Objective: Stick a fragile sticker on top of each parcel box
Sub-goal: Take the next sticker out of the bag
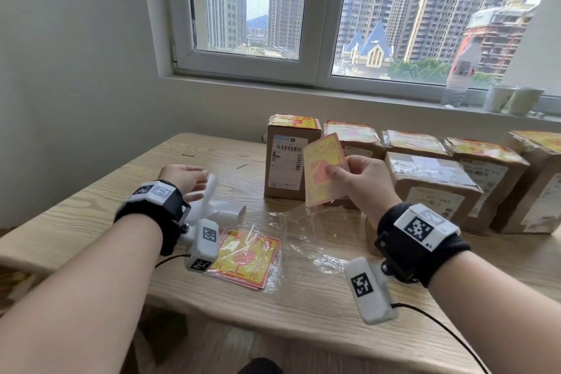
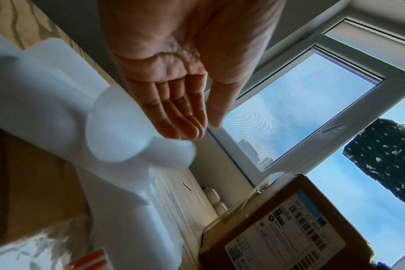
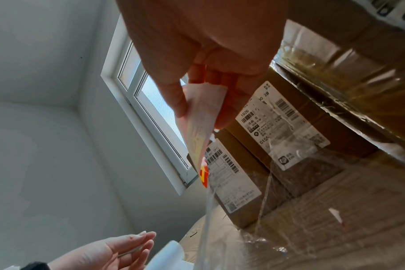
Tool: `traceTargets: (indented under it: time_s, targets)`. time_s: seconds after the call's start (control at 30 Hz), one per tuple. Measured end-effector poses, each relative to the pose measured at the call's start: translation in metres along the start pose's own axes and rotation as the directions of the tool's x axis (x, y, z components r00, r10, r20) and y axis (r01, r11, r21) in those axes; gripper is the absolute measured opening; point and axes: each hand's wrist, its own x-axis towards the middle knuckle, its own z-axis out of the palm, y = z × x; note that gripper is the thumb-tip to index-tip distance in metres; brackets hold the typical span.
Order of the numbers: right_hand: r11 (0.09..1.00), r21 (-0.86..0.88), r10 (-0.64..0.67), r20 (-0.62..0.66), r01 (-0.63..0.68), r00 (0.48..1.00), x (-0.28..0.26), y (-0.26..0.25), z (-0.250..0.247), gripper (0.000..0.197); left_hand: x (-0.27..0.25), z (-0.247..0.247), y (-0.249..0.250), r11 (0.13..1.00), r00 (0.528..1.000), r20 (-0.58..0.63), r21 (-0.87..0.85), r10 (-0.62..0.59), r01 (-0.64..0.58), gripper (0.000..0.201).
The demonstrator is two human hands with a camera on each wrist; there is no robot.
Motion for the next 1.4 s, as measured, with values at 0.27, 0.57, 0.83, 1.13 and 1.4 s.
traceTargets:
  time_s: [0.27,0.57,0.83,1.13,1.4]
  targets:
    - [1.0,-0.004,0.006,0.005,-0.006,1.0,-0.002,0.0,-0.003,0.015,-0.009,0.001,0.005,1.0,0.999,0.04,0.023,-0.003,0.002,0.008]
    - [1.0,0.021,-0.004,0.006,0.004,1.0,-0.006,-0.014,-0.007,0.009,-0.035,0.019,0.029,0.998,0.992,0.111,0.019,0.051,-0.054,0.013]
    - [0.994,-0.006,-0.107,-0.025,0.107,0.994,-0.016,-0.038,-0.02,0.018,-0.08,0.057,0.071,0.99,0.944,0.303,0.02,0.128,-0.14,0.014]
    - [0.868,-0.341,-0.384,0.004,0.362,0.923,-0.032,-0.052,-0.037,0.013,-0.136,0.087,0.105,0.965,0.876,0.473,0.17,0.097,-0.199,0.059]
    - [0.741,-0.508,-0.486,0.045,0.439,0.873,-0.048,-0.052,-0.049,0.011,-0.156,0.092,0.109,0.969,0.863,0.49,0.133,0.12,-0.21,0.013]
